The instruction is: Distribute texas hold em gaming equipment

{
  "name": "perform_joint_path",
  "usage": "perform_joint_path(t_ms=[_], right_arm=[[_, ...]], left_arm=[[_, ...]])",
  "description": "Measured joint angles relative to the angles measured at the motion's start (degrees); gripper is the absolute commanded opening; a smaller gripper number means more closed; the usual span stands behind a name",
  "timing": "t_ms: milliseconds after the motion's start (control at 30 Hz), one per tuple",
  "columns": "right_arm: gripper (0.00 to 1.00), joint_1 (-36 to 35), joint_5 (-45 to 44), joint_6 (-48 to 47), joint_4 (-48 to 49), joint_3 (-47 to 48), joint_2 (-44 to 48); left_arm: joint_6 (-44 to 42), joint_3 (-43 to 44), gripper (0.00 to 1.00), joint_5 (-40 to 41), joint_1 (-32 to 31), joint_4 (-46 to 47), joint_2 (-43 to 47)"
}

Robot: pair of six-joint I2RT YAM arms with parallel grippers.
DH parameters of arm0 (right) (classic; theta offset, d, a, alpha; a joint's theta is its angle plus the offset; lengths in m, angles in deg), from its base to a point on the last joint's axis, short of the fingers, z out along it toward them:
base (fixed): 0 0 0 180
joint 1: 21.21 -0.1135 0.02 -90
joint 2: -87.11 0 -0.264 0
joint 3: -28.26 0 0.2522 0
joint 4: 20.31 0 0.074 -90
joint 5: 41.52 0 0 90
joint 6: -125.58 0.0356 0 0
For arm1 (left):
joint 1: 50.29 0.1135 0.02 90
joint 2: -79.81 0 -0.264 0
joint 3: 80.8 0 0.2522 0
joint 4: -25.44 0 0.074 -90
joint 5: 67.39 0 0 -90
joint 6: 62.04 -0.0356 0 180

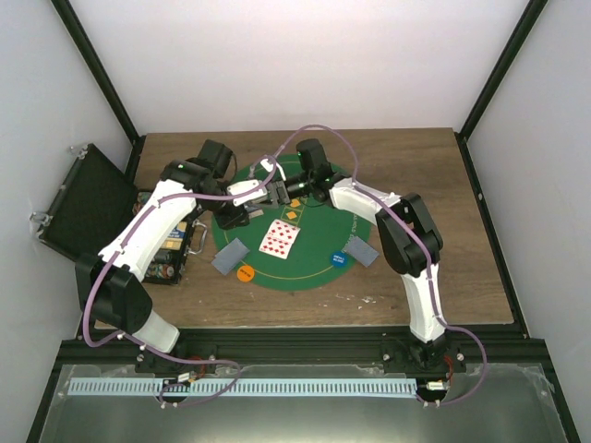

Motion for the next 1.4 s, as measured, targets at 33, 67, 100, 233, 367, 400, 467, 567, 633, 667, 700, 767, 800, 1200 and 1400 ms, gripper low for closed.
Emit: perform_joint_path(t_ms=[33, 67, 100, 233, 367, 400, 467, 567, 633, 667, 700, 767, 800, 1200, 1400], right_arm=[[0.80, 0.00, -0.28, -0.39, -0.57, 0.02, 0.00], [0.80, 0.00, -0.63, -0.90, -1.16, 0.04, 0.00], [0.77, 0.02, -1.11, -1.44, -2.08, 0.07, 0.00], [0.65, 0.24, -2.45, -3.91, -5.38, 0.15, 0.15], [0.56, 0.66, -3.69, -5.84, -7.80, 0.31, 1.18], [0.54, 0.81, -4.20, -6.34, -8.72, 0.33, 1.64], [0.48, 1.20, -4.46, -6.78, -9.33, 0.33, 1.97], [0.40, 1.64, -4.52, -7.80, -10.43, 0.42, 2.36], [0.36, 1.70, -4.59, -8.31, -11.52, 0.63, 2.58], [0.34, 1.70, -4.79, -8.63, -12.09, 0.85, 2.64], [0.32, 1.70, -4.90, -8.98, -12.57, 0.94, 2.80], [0.28, 1.73, -5.27, -9.44, -13.57, 1.07, 3.15], [0.27, 1.73, -5.51, -9.75, -13.94, 1.11, 3.34], [0.01, 2.45, -10.82, -13.88, -23.82, 3.87, 5.79], [0.01, 2.75, -12.04, -15.80, -27.52, 5.09, 6.29]], left_arm=[[0.00, 0.00, 0.44, 0.00, 0.00, 0.07, 0.00], [0.02, 0.00, 0.44, 0.00, 0.00, 0.15, 0.00], [0.02, 0.00, 0.44, 0.02, 0.00, 0.24, 0.00], [0.04, 0.00, 0.43, 0.68, 0.00, 0.26, -0.09], [0.04, -0.02, 0.43, 1.38, 0.02, 0.44, -0.22], [0.04, -0.02, 0.43, 1.51, 0.02, 0.70, -0.22], [0.04, -0.02, 0.43, 1.60, 0.07, 1.07, -0.22], [0.07, -0.04, 0.43, 2.01, 0.13, 1.51, -0.22], [0.07, -0.22, 0.43, 2.16, 0.22, 1.66, -0.22], [0.07, -0.33, 0.43, 2.21, 0.24, 1.75, -0.22], [0.09, -0.42, 0.43, 2.27, 0.33, 1.88, -0.22], [0.09, -0.48, 0.43, 2.38, 0.42, 1.95, -0.22], [0.07, -0.48, 0.43, 2.38, 0.46, 1.97, -0.22], [0.04, -1.64, 0.43, 2.62, 0.90, 2.75, -0.22], [0.02, -1.88, 0.43, 2.62, 1.11, 2.75, -0.20]])
